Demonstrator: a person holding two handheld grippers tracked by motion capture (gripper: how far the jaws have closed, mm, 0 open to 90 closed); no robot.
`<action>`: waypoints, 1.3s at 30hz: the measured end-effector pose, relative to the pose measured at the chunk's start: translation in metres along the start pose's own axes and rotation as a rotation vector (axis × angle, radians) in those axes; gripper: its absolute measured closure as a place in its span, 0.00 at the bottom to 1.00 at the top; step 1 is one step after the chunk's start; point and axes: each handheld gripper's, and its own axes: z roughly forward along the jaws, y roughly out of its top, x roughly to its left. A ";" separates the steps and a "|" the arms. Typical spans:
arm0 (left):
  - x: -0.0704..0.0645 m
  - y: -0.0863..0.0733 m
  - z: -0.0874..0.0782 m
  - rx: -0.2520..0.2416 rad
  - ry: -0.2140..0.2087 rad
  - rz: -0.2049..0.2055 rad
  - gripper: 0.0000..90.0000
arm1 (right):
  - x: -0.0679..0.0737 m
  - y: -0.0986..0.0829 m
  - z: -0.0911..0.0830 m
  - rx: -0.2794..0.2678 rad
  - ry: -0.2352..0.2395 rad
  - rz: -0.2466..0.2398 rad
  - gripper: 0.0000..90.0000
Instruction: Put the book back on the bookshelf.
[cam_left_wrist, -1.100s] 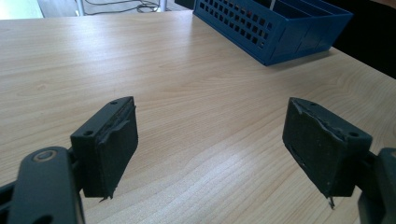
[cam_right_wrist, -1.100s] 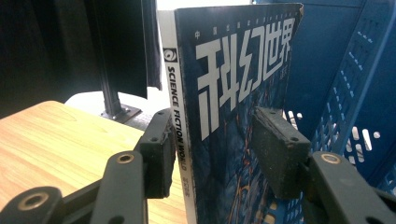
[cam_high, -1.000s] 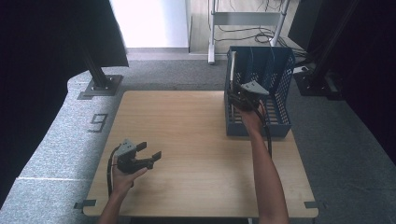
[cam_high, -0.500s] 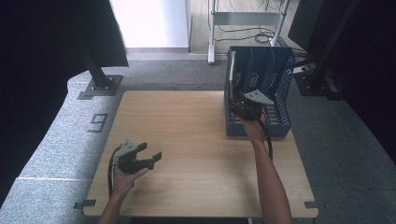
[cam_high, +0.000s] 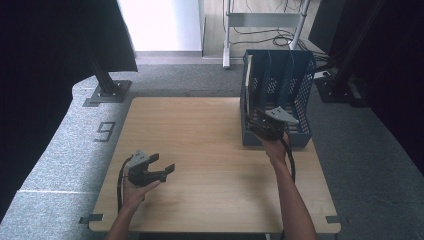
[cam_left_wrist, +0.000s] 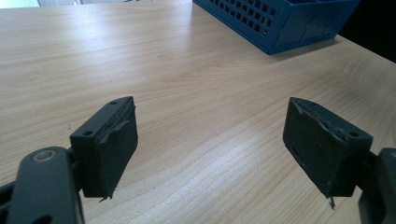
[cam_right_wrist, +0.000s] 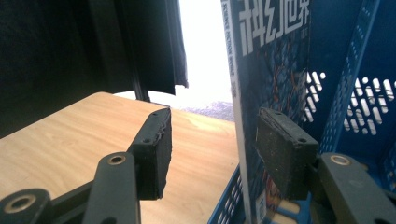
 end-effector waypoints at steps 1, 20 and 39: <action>0.000 0.000 0.000 0.002 0.000 0.001 0.20 | 0.001 -0.003 -0.006 0.002 0.008 0.008 0.50; 0.001 -0.006 0.008 0.040 0.009 0.000 0.19 | 0.021 -0.060 -0.048 0.069 0.105 0.015 0.51; 0.002 -0.010 0.011 0.056 0.010 -0.005 0.19 | 0.025 -0.101 -0.062 0.150 0.114 0.032 0.50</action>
